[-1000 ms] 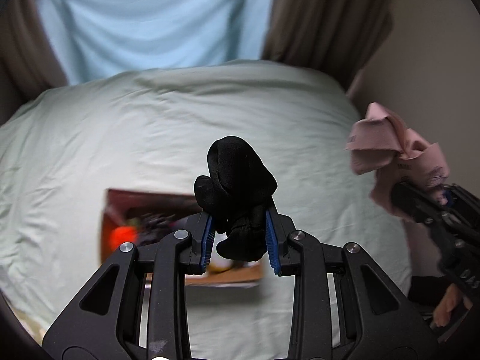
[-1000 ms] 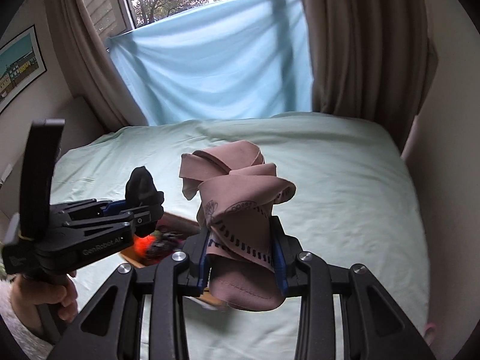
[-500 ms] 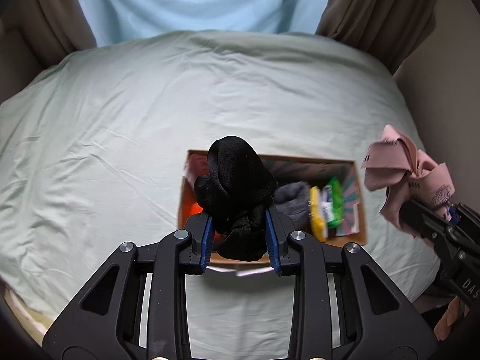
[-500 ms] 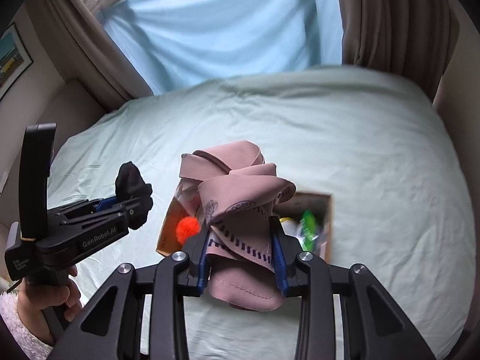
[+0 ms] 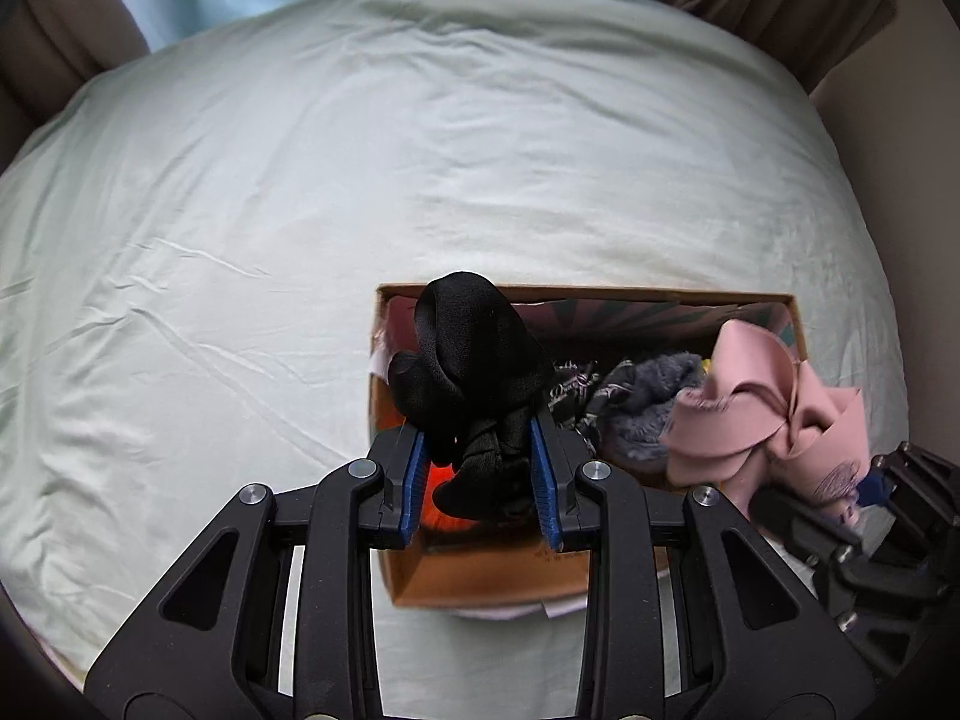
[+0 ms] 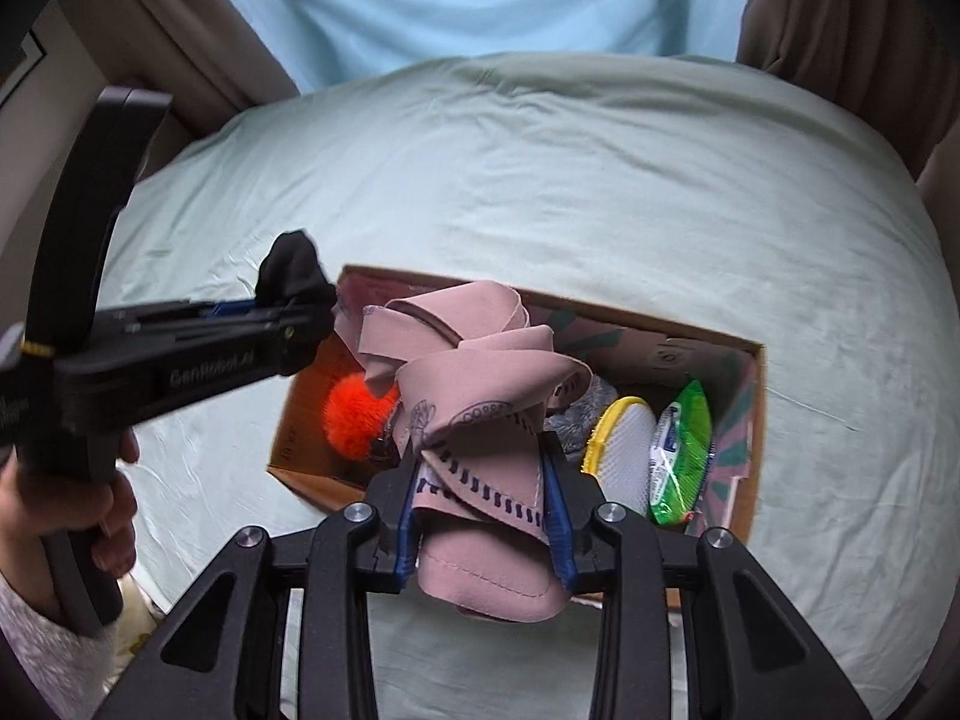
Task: Organize soft objects
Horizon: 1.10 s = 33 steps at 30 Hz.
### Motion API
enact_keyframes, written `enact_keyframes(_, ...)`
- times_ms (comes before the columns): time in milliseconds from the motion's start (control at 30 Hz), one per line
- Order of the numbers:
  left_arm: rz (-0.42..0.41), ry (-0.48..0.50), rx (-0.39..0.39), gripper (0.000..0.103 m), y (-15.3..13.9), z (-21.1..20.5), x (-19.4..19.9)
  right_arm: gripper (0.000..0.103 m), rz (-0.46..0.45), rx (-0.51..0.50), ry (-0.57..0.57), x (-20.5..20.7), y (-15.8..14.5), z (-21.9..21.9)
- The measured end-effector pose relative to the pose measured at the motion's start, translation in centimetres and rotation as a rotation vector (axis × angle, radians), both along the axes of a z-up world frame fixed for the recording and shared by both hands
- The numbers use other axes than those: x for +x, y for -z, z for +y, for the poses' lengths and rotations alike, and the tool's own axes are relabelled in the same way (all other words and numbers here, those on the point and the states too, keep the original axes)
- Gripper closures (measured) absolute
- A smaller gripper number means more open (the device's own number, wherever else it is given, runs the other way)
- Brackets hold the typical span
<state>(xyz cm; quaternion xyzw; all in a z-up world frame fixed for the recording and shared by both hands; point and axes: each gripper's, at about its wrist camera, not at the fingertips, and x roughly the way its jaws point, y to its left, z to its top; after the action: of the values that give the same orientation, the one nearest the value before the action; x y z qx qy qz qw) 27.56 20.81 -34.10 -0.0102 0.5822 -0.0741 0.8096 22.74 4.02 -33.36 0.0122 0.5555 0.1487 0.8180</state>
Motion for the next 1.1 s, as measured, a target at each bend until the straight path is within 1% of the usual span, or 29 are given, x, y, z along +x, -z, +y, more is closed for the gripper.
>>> enact_keyframes(100,0.028,0.017,-0.003,0.076,1.7,-0.2,1.2,0.071,0.02,-0.02,-0.013,0.4,1.2,0.5)
enact_keyframes(133,0.041,0.025,0.002,0.072,2.4,-0.3,1.6,0.071,0.025,-0.023,-0.026,0.5,1.6,0.6)
enact_keyframes(167,0.05,0.029,0.004,0.053,2.9,-0.3,1.9,0.071,0.028,-0.019,-0.035,0.6,1.8,0.6)
enact_keyframes(200,0.051,0.03,0.007,0.037,3.2,-0.4,2.1,0.071,0.028,-0.019,-0.042,0.6,2.1,0.7)
enact_keyframes(233,0.054,0.033,0.013,0.003,3.4,-0.4,2.4,0.065,0.028,-0.023,-0.046,0.6,2.3,0.9)
enact_keyframes(267,0.06,0.039,0.01,0.0,3.6,-0.4,2.6,0.059,0.034,-0.025,-0.053,0.6,2.7,1.0)
enact_keyframes(300,0.063,0.044,0.004,0.0,3.7,-0.5,2.7,0.057,0.042,-0.022,-0.06,0.6,3.0,1.1)
enact_keyframes(333,0.055,0.048,-0.002,0.0,3.7,-0.6,2.9,0.048,0.053,-0.026,-0.067,0.6,3.4,1.1)
enact_keyframes(367,0.043,0.05,-0.005,0.0,3.5,-0.6,2.9,0.029,0.061,-0.036,-0.073,0.5,3.7,1.2)
enact_keyframes(400,0.04,0.056,-0.002,0.0,3.4,-0.7,2.8,0.016,0.062,-0.048,-0.082,0.3,4.0,1.2)
enact_keyframes(433,0.039,0.063,0.004,0.0,3.4,-0.7,2.9,0.0,0.057,-0.053,-0.085,0.0,4.1,1.1)
enact_keyframes(500,0.037,0.066,0.009,0.0,3.3,-0.6,2.8,0.0,0.048,-0.053,-0.075,-0.6,4.0,0.7)
enact_keyframes(600,0.036,0.057,-0.006,0.0,3.1,-0.1,2.5,0.0,0.037,-0.063,-0.055,-1.0,3.7,0.3)
enact_keyframes(767,0.028,0.047,-0.005,0.0,2.2,0.2,1.7,0.0,0.017,-0.043,-0.032,-1.1,2.9,-0.2)
enact_keyframes(867,0.012,0.044,0.0,0.0,1.3,0.2,1.1,0.0,-0.003,-0.03,-0.023,-1.4,1.8,-0.5)
enact_keyframes(1000,-0.017,0.025,-0.001,0.0,-0.6,0.3,-0.2,0.0,-0.033,-0.014,-0.02,-2.1,-0.3,-1.1)
enact_keyframes(1067,-0.029,0.012,-0.001,0.0,-1.7,0.3,-0.8,0.0,-0.04,0.003,-0.02,-2.6,-1.9,-1.7)
enact_keyframes(1100,-0.039,0.002,0.0,0.0,-2.7,0.2,-1.4,0.0,-0.051,0.011,-0.012,-2.9,-2.8,-2.1)
